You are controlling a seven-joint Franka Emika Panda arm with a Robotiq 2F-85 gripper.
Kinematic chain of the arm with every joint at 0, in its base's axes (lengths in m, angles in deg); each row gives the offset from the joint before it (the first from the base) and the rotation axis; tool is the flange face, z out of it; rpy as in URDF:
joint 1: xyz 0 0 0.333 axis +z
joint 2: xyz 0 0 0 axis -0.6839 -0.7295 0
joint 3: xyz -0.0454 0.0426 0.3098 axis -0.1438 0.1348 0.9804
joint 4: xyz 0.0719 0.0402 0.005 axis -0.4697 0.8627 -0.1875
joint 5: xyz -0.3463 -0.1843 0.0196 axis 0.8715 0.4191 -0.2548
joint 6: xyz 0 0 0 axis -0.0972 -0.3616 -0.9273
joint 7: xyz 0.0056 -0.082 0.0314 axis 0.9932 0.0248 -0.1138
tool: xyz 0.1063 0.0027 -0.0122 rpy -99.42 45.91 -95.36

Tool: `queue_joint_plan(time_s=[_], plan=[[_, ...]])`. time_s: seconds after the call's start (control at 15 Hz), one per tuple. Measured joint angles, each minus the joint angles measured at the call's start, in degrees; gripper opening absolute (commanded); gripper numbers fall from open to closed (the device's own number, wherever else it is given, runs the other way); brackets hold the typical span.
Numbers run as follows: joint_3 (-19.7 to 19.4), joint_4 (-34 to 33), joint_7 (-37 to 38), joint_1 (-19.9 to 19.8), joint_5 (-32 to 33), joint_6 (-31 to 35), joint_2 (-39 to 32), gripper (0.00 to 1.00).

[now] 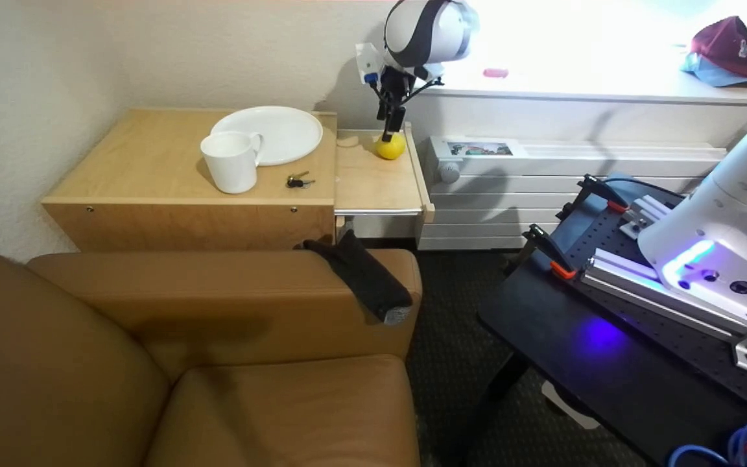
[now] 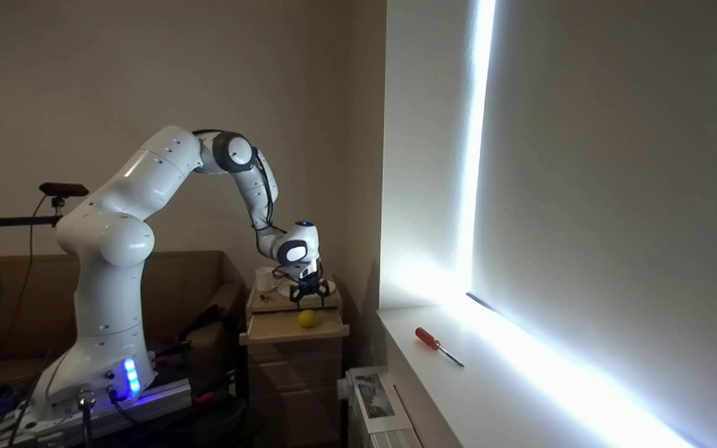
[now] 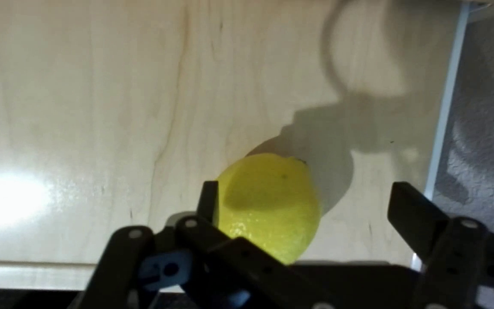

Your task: Move the lemon from the plate to the pullout table

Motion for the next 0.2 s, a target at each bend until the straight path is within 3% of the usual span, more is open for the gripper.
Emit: queue_joint_plan(time_s=[0.2], plan=[[1.4,2.2,-0.1,0.2,-1.6,5.2,1.3,1.0]])
